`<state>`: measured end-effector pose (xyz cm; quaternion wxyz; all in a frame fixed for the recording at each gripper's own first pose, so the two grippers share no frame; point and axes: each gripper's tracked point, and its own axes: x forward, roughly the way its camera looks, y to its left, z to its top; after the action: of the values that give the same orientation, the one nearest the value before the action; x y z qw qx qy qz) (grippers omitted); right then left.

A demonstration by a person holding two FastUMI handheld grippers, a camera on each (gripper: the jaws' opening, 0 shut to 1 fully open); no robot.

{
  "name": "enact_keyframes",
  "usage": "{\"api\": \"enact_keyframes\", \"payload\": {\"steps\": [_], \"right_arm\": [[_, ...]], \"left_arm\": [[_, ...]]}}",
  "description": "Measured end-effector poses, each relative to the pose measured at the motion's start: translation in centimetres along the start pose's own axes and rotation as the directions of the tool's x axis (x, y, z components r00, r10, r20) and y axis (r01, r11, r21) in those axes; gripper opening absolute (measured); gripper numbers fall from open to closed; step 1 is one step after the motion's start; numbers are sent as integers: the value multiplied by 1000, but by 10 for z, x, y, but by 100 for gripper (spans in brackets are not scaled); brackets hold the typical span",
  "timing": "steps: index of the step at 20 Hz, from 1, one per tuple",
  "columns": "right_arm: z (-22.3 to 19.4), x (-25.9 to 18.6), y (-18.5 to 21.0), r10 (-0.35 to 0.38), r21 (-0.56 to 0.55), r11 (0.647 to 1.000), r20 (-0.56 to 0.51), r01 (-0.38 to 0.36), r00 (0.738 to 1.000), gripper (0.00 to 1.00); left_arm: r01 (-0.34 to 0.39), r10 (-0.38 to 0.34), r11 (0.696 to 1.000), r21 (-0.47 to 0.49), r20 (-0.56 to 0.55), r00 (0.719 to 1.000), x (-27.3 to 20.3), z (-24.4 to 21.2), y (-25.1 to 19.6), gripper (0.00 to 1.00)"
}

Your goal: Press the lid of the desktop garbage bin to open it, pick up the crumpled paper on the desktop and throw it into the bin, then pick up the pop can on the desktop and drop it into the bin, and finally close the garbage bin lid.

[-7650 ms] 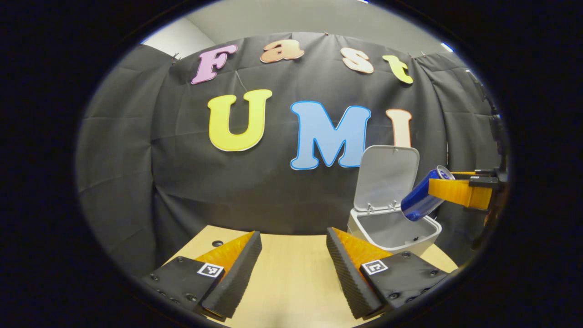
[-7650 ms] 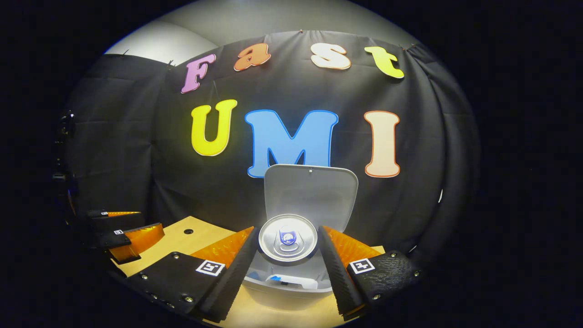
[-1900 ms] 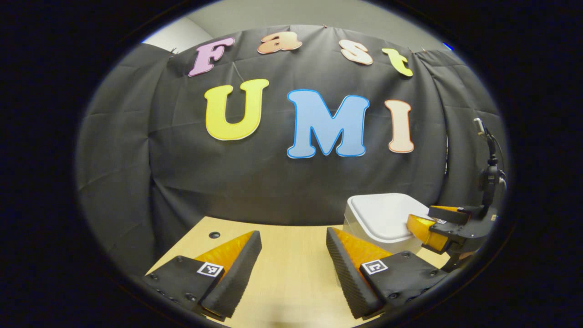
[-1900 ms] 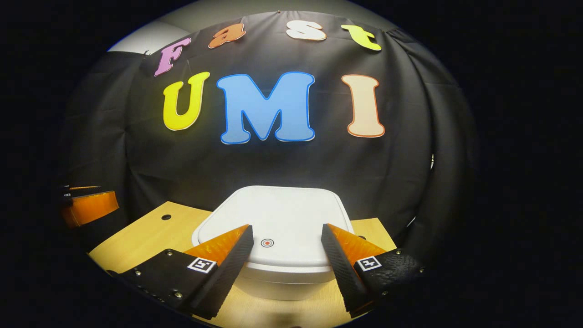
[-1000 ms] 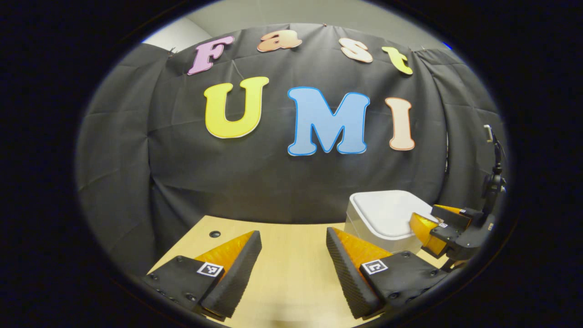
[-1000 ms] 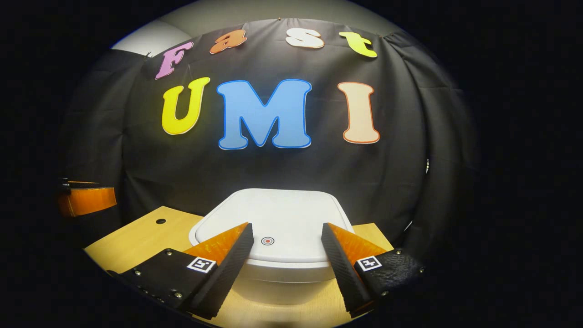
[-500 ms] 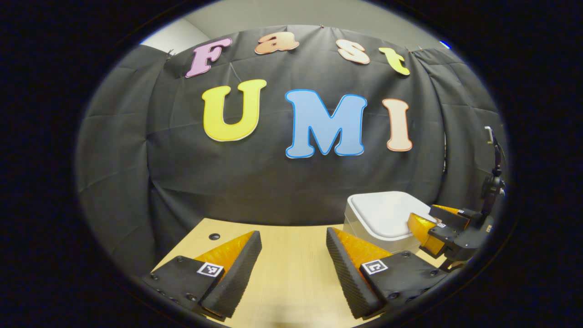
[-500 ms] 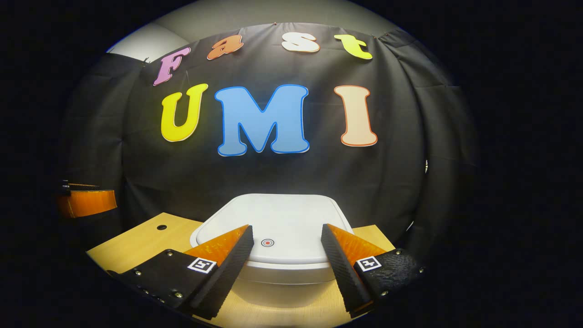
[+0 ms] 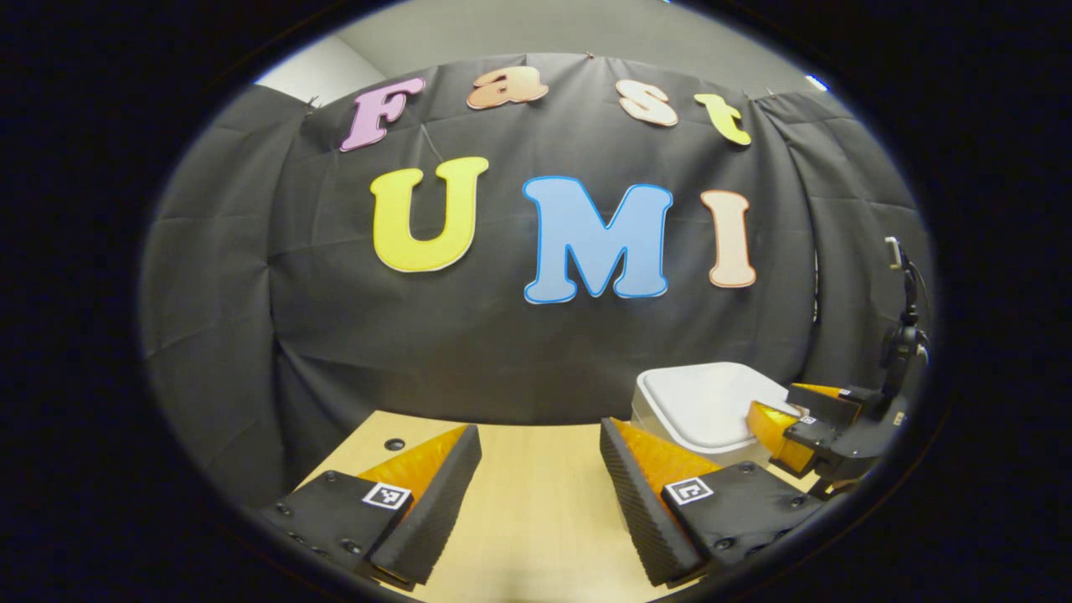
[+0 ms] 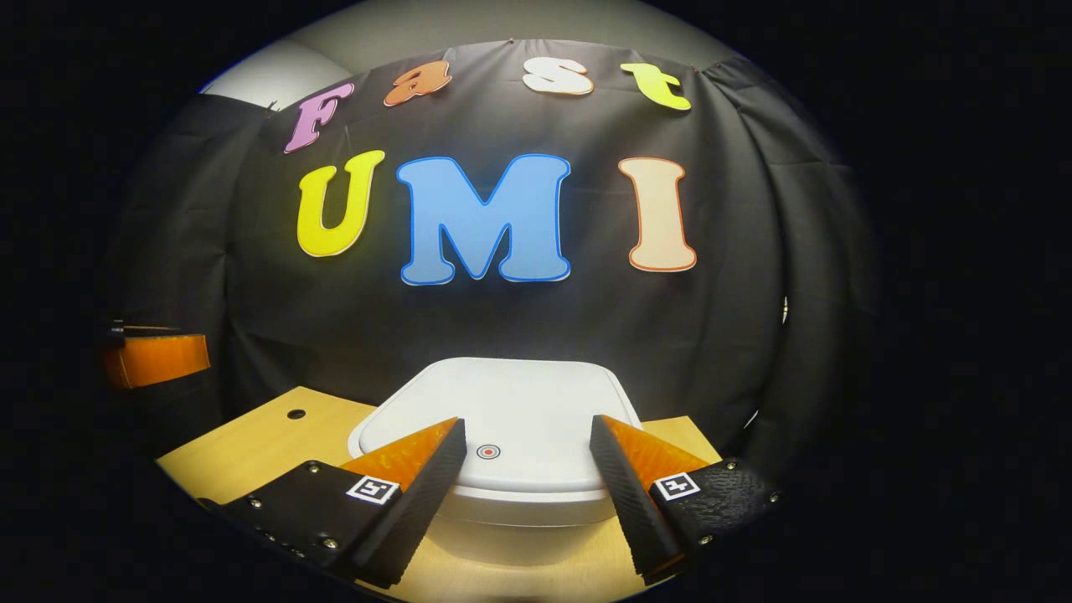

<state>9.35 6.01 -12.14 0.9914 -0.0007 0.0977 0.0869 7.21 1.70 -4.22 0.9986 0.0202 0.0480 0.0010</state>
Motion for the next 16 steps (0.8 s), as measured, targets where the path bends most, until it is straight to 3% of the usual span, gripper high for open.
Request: {"api": "enact_keyframes", "payload": {"steps": [8, 16], "right_arm": [[60, -27, -2, -10, 15, 1000, 113, 9, 994, 95], [119, -73, -5, -27, 32, 999, 242, 20, 970, 95]], "left_arm": [[16, -15, 1000, -11, 67, 998, -6, 33, -2, 94], [24, -24, 1000, -1, 121, 992, -24, 55, -4, 95]]}}
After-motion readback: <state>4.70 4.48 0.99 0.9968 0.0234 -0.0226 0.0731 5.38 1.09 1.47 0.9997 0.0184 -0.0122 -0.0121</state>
